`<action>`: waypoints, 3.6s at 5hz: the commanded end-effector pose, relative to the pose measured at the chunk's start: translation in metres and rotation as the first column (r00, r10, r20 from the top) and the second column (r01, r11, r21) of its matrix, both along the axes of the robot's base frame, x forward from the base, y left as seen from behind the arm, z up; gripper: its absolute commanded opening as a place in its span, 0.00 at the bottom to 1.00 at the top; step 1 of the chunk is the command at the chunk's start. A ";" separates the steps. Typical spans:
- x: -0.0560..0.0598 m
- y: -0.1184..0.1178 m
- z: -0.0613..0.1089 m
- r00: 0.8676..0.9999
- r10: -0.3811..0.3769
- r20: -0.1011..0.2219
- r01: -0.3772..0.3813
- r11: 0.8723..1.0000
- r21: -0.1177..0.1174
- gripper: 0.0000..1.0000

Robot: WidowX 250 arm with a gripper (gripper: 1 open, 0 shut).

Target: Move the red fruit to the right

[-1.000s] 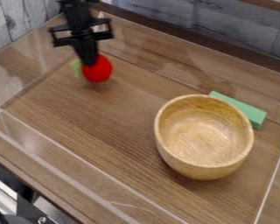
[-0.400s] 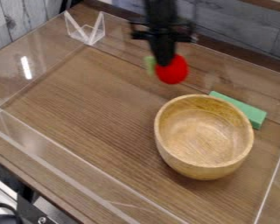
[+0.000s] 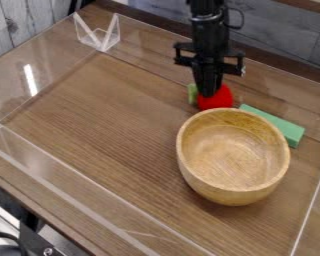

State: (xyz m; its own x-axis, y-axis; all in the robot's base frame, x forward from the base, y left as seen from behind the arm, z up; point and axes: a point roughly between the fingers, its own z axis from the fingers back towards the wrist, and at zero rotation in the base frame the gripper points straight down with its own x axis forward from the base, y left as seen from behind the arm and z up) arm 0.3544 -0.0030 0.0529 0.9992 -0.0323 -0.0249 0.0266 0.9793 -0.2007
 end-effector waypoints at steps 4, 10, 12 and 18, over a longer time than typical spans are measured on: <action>-0.002 0.002 0.015 0.992 -0.083 0.100 0.080 0.996 0.038 1.00; 0.025 0.013 0.012 0.981 -0.134 0.138 0.122 0.988 0.089 1.00; 0.024 0.021 0.018 0.987 -0.068 0.144 0.054 0.994 0.099 0.00; 0.006 0.019 0.033 0.952 -0.198 0.235 0.173 0.977 0.122 1.00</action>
